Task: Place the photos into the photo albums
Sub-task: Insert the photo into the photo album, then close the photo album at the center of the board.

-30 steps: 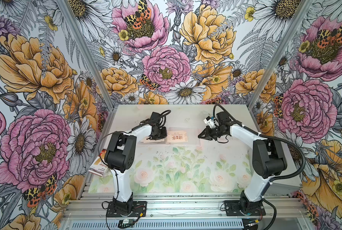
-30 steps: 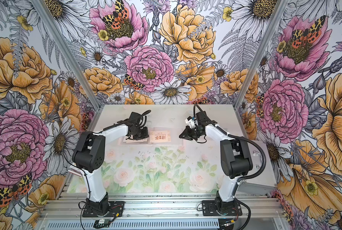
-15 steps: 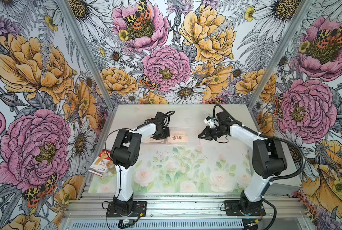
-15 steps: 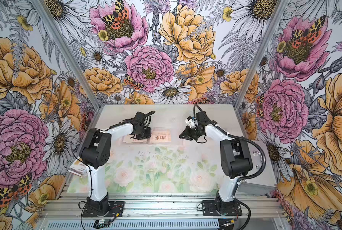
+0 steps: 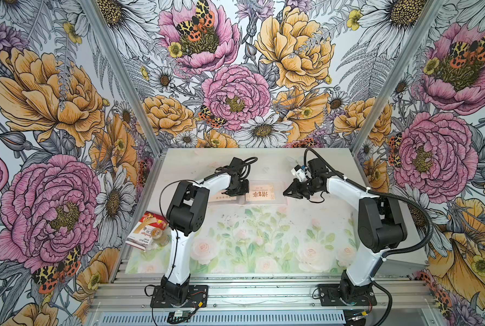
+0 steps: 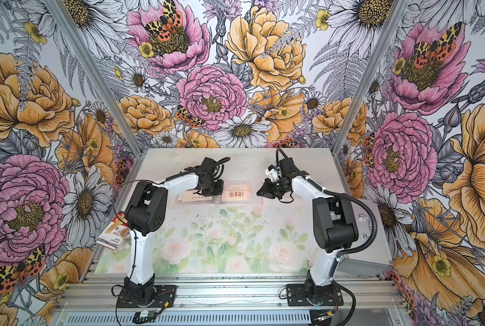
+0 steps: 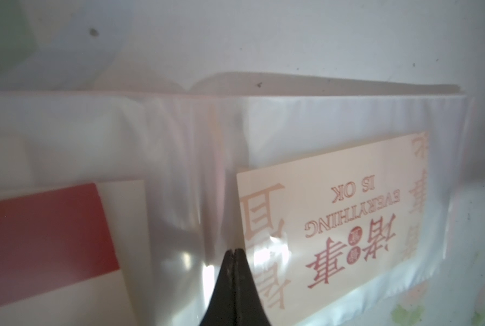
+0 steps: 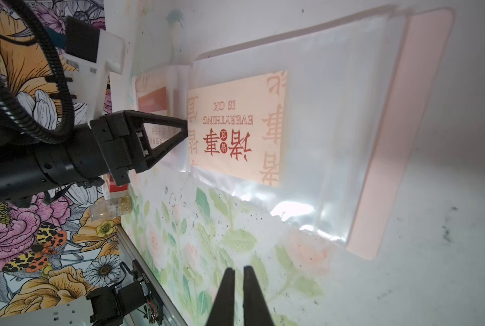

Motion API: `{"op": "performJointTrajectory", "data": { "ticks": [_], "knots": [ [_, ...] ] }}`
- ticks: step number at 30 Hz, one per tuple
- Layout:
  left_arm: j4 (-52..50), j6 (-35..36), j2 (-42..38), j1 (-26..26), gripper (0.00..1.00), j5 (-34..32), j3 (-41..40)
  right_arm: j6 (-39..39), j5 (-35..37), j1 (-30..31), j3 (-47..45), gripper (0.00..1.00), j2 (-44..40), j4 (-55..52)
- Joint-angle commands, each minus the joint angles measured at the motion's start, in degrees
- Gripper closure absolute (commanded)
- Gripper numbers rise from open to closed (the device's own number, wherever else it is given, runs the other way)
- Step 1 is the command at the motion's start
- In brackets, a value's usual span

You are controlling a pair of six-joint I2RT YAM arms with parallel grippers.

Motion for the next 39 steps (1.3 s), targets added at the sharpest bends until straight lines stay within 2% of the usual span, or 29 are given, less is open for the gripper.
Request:
{"op": "performJointTrajectory", "data": {
  "ticks": [1, 9, 13, 17, 22, 24, 30, 39],
  "knots": [
    [-0.14, -1.07, 1.59, -1.31, 0.96, 1.67, 1.11, 0.36, 4.31, -0.47, -0.65, 0.9, 1.0, 0.21],
    [-0.69, -0.44, -4.89, -0.13, 0.73, -0.61, -2.37, 1.3, 11.2, -1.4, -1.5, 0.89, 1.24, -1.07],
    [-0.84, -0.44, -10.74, 0.44, 0.67, -1.39, -4.78, 2.81, 12.5, 0.12, -1.02, 0.88, 1.79, -0.84],
    [-0.84, -0.53, -15.63, 2.1, 0.67, -0.45, -6.48, 5.46, 12.79, 2.7, -1.2, 0.85, 2.11, 1.31],
    [-0.66, -0.75, -22.14, 6.84, 0.64, -0.98, -10.95, 16.52, 10.64, 4.58, -7.31, 0.82, -0.93, 14.87],
    [-0.38, -1.07, -23.29, 9.27, 0.61, -1.37, -13.16, 21.51, 11.0, 6.02, -9.96, 0.77, -1.91, 20.73],
    [3.73, -3.16, -24.88, 17.74, 0.6, 2.68, -20.38, 41.22, 14.15, 11.77, -21.03, 0.65, -2.62, 46.86],
    [7.53, -3.68, -23.3, 22.51, 0.59, 2.59, -23.74, 54.37, 29.14, 22.65, -23.1, 0.53, -1.47, 55.27]
  ]
}}
